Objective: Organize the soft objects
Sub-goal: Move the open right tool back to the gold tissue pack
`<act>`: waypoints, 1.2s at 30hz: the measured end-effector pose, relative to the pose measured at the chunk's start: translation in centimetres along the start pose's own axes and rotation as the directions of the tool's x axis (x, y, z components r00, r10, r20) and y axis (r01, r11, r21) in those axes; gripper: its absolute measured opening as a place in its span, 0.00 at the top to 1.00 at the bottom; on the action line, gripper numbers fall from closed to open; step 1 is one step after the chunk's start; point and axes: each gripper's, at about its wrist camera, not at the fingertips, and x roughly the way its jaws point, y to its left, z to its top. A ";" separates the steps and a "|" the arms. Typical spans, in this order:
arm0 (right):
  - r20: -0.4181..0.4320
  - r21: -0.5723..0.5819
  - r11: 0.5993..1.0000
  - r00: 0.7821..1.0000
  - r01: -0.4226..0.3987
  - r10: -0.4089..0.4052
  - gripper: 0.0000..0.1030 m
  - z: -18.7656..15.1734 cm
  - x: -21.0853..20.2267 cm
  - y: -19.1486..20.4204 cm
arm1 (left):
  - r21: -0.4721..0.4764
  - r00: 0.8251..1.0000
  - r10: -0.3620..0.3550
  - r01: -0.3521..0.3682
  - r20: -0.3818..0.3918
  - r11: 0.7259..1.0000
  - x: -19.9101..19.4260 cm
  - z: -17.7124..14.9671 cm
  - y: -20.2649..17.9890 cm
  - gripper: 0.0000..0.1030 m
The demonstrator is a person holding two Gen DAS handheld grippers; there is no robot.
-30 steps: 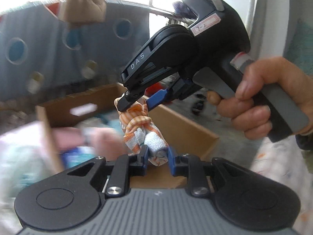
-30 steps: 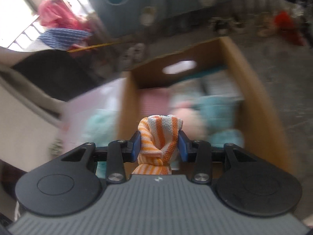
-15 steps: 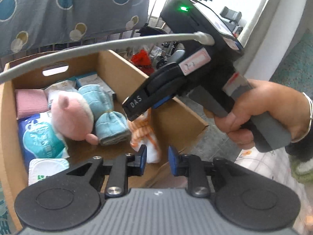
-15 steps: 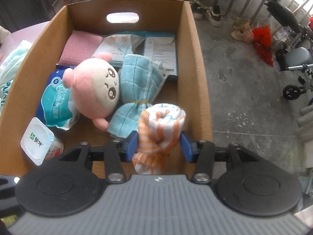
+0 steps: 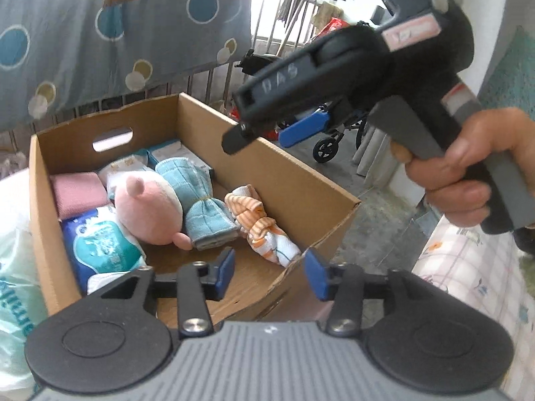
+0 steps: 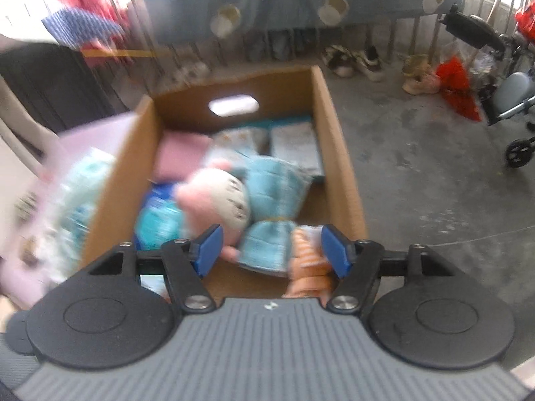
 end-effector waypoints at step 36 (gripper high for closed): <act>0.228 -0.001 0.860 0.837 -0.511 0.497 0.25 -5.9 -7.0 18.8 | -0.230 0.774 0.616 -0.632 -0.145 0.740 -18.3 -10.7 16.0 0.20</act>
